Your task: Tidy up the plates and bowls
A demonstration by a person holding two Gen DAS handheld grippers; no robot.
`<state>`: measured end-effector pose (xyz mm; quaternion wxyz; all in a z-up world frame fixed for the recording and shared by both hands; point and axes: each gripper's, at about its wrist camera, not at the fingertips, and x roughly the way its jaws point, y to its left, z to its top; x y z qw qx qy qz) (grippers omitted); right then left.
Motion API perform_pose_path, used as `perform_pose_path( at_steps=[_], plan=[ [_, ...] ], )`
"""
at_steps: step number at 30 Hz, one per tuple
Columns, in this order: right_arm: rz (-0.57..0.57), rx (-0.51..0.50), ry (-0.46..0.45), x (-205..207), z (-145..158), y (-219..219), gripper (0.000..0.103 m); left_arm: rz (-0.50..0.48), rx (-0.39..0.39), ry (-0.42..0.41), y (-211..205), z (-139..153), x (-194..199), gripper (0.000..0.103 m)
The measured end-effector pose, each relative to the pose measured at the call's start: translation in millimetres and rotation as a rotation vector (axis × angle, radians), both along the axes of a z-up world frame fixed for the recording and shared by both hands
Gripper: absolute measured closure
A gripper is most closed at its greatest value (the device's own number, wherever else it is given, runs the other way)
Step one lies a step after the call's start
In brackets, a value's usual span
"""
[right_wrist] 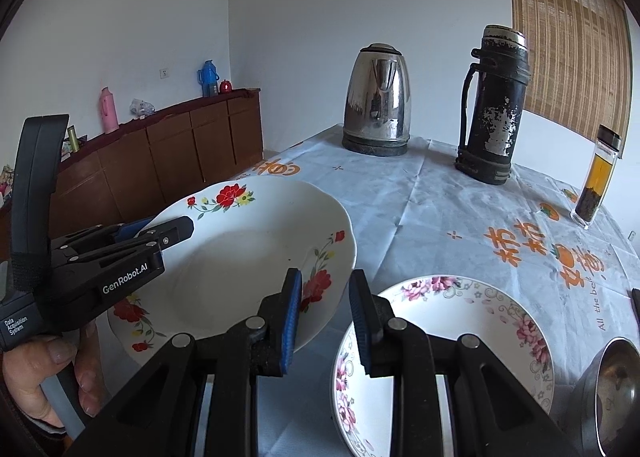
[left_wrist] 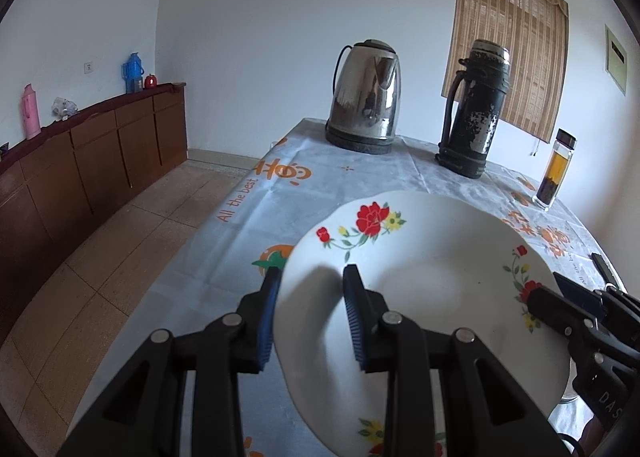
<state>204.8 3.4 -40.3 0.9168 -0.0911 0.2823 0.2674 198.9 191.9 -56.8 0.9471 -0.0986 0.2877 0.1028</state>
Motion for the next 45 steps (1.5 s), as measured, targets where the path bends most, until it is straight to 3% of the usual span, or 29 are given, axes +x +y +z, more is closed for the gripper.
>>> perform_pose_path(
  at_steps=[10,28,45],
  plan=[
    [-0.027,0.036,0.015,-8,-5,-24,0.076,-0.055,0.025,-0.013,-21,4,0,0.074],
    [-0.139,0.054,-0.070,-18,-1,-73,0.076,-0.127,0.043,-0.033,-77,20,2,0.074],
    [-0.240,0.087,-0.082,-9,2,-111,0.076,-0.178,0.057,-0.040,-118,30,18,0.074]
  ],
)
